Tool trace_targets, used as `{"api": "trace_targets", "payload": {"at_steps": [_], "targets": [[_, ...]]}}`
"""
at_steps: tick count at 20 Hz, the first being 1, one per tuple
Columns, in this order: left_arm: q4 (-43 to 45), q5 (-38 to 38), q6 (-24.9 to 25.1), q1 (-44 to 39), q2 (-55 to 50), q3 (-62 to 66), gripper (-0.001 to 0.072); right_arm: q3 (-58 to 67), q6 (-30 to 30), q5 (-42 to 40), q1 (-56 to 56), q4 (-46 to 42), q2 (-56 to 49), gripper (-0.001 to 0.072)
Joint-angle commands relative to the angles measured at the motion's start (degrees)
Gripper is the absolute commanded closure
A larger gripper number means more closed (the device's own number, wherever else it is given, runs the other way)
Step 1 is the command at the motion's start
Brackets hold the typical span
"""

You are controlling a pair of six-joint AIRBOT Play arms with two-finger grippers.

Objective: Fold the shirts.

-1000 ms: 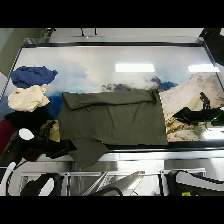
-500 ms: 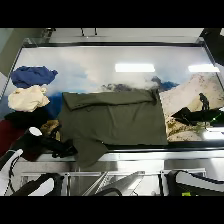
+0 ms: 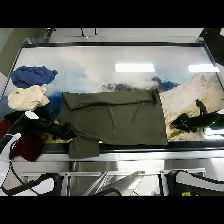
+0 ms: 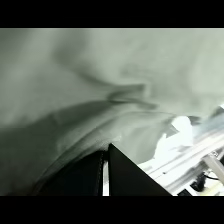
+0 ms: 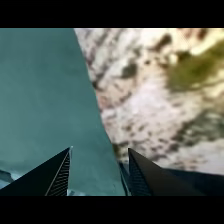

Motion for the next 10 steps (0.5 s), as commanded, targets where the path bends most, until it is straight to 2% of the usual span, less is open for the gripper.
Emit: {"api": "trace_targets", "payload": {"at_steps": [1, 6, 8, 9, 10], "targets": [[-0.4, -2.3, 0.8, 0.0, -0.3, 2.9, 0.0694, -6.4, 1.2, -0.7, 0.1, -2.0, 0.0, 0.0281], [-0.9, -4.0, 0.8, 0.0, -0.3, 5.7, 0.0694, -15.9, -6.4, -3.4, 0.1, 8.3, -0.2, 0.0282], [-0.9, -5.1, 0.7, 0.0, -0.3, 7.2, 0.0694, -16.3, -7.1, -2.4, 0.1, 10.6, -0.1, 0.0285], [-0.9, -5.8, 0.7, 0.0, -0.3, 8.3, 0.0694, -16.3, -8.8, -1.2, 0.1, 13.0, 0.1, 0.0439], [-0.8, -6.4, 0.7, 0.0, -0.3, 9.9, 0.0694, -16.0, -10.6, 0.4, 0.1, 16.3, 0.3, 0.064]]}}
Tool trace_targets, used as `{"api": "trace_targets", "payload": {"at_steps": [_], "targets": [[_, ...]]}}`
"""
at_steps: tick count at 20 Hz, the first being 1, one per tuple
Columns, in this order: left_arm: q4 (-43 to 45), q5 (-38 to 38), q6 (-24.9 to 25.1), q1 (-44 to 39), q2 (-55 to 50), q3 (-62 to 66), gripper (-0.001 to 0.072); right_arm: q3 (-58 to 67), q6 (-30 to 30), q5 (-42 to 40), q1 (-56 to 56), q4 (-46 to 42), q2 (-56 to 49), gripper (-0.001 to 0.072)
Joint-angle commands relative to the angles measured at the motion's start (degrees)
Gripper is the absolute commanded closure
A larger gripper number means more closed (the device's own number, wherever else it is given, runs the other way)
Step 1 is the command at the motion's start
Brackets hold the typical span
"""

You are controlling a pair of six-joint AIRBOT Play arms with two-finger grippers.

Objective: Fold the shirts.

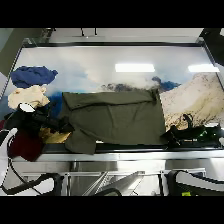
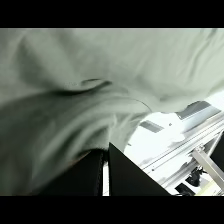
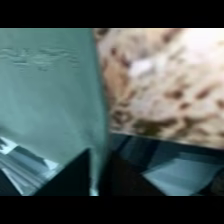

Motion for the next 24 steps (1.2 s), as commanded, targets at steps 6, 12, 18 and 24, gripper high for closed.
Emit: {"api": "trace_targets", "payload": {"at_steps": [6, 12, 18, 24], "targets": [[5.0, -3.2, -2.9, 1.0, 0.0, 16.1, 0.0694, 8.4, -2.7, 4.3, -0.9, 11.8, 4.3, 0.0691], [4.4, -1.4, -3.5, 0.4, -7.8, 34.4, 0.0694, 27.1, -5.8, -4.3, 8.9, 22.6, -6.4, 0.0691], [4.8, 1.0, -3.5, -1.0, -23.8, 49.9, 0.0694, 43.5, -6.7, -13.0, 18.3, 22.6, -24.8, 0.069], [4.7, -3.6, -3.6, -1.8, -36.7, 60.1, 0.0692, 47.4, -8.2, -14.2, 19.2, 21.2, -30.5, 0.0673]]}}
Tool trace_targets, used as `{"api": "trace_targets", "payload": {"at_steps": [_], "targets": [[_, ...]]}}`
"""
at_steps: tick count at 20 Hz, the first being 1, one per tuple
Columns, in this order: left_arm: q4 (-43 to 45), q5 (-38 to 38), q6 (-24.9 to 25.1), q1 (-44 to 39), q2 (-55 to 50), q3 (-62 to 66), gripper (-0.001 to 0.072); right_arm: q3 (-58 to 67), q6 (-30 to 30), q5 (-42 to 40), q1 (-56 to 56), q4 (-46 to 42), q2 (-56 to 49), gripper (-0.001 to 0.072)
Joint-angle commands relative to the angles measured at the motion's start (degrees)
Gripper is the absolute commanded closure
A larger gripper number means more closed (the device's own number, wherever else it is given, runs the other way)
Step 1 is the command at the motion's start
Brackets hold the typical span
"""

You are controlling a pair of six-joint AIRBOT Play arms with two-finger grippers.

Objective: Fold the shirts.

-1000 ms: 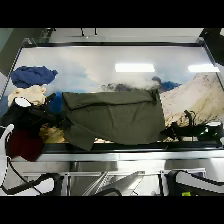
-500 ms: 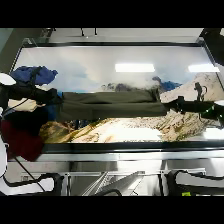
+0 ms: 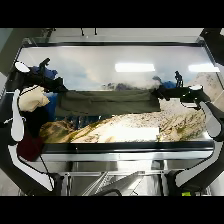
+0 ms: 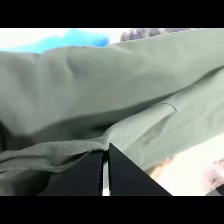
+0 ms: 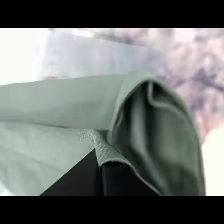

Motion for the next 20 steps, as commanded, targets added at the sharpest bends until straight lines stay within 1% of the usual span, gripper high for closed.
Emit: {"api": "trace_targets", "payload": {"at_steps": [1, 2, 3, 4, 5, 6, 8, 11, 13, 15, 16, 17, 18, 19, 20], "targets": [[-0.4, -2.9, -0.1, -0.4, -6.7, 6.6, 0.0588, 2.7, -1.0, -1.4, 0.0, -1.9, -1.5, 0.0517], [-0.5, -3.8, -0.5, -0.4, -7.8, 9.0, 0.01, 3.7, -0.8, -0.6, -0.8, -3.6, -0.6, 0.0346], [-0.5, -4.1, -1.7, -0.4, -8.2, 11.1, 0.0044, 4.8, -0.7, -0.1, -1.7, -5.7, 0.4, 0.0255], [-0.5, -4.2, -1.7, -0.1, -8.2, 12.6, 0.0044, 5.8, 0.1, -0.2, -2.6, -9.1, 1.4, 0.0174], [-0.5, -4.6, -2.0, 0.0, -8.1, 14.2, 0.0044, 6.4, 1.8, -0.2, -3.4, -12.2, 1.9, 0.0122], [-0.5, -5.0, -2.0, 0.0, -7.9, 15.2, 0.0045, 6.5, 3.6, -0.1, -3.9, -14.7, 1.9, 0.004], [-0.6, -4.9, -2.0, 0.0, -6.6, 14.2, 0.0044, 6.5, 5.2, 1.2, -4.1, -17.8, 0.7, 0.004], [-0.7, -5.4, -2.1, -1.4, -5.5, 11.3, 0.0045, 6.5, 5.2, 4.2, -2.8, -17.0, -2.1, 0.004], [-0.6, -6.2, -4.1, -2.5, -5.6, 10.9, 0.0045, 6.5, 4.8, 5.7, -1.4, -16.3, -4.0, 0.004], [-2.1, -6.2, -4.6, -3.9, -5.7, 10.9, 0.0046, 6.5, 4.8, 6.5, -0.2, -15.0, -5.7, 0.004], [-3.6, -6.2, -4.6, -4.7, -5.7, 10.9, 0.0076, 6.5, 4.1, 6.8, 0.6, -13.4, -6.6, 0.0042], [-5.3, -6.1, -4.6, -5.6, -5.7, 10.9, 0.033, 6.5, 3.7, 6.9, 1.0, -12.2, -7.1, 0.0058], [-6.7, -5.7, -4.5, -6.7, -5.7, 10.9, 0.0598, 6.5, 3.5, 7.0, 1.3, -11.5, -7.4, 0.0177], [-7.0, -4.8, -4.6, -7.9, -5.7, 10.9, 0.0668, 6.5, 3.5, 7.0, 1.3, -11.2, -7.5, 0.0383], [-7.0, -3.7, -4.6, -9.3, -5.7, 10.9, 0.0668, 6.5, 3.5, 7.0, 1.3, -10.8, -7.4, 0.0609]]}}
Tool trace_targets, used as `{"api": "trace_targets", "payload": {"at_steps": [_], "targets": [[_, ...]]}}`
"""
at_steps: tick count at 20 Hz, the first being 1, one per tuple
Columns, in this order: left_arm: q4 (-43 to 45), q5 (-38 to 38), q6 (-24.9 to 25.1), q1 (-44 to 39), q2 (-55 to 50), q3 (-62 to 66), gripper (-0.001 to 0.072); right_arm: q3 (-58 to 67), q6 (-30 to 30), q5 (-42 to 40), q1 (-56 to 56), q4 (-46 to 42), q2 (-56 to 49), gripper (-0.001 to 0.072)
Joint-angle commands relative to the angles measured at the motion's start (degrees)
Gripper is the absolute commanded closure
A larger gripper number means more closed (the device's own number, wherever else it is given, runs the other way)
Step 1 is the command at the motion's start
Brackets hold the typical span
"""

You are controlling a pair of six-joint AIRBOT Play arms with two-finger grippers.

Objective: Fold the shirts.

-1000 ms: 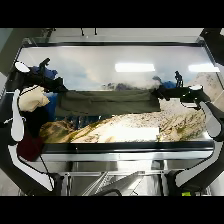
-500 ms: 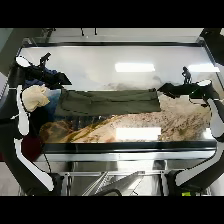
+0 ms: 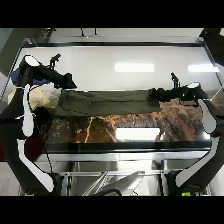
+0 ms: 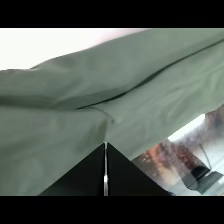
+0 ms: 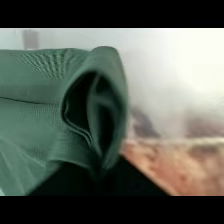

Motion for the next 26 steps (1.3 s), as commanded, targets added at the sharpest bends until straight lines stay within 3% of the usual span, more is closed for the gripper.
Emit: {"api": "trace_targets", "payload": {"at_steps": [1, 3, 7, 12, 19, 22, 26], "targets": [[-2.4, 3.0, -0.2, -4.5, -0.4, 0.0, 0.0677, 0.1, -1.1, 0.5, 0.5, 1.9, -0.5, 0.0679], [-2.4, 4.8, -0.3, -9.0, -2.2, 0.0, 0.0677, 0.3, -4.0, 3.5, -0.2, 4.8, 0.4, 0.0691], [-2.3, 13.3, -2.0, -21.0, -8.1, 0.0, 0.0694, 4.1, -3.2, 13.0, -3.2, 11.2, 3.7, 0.0691], [-2.8, 26.1, -10.3, -32.8, -14.0, 0.0, 0.0694, 11.9, 1.4, 25.2, -10.6, 17.3, 9.4, 0.0691], [-16.4, 37.1, -10.0, -42.6, -17.6, 4.4, 0.0694, 16.8, 4.2, 33.0, -14.0, 20.2, 11.9, 0.0691], [-23.8, 33.2, -7.3, -41.1, -15.1, 2.3, 0.0694, 16.8, 5.9, 32.9, -11.9, 20.4, 12.1, 0.0691], [-25.2, 15.1, -1.2, -30.4, -5.3, 4.1, 0.0695, 16.8, 7.6, 30.4, -4.2, 20.4, 12.2, 0.069]]}}
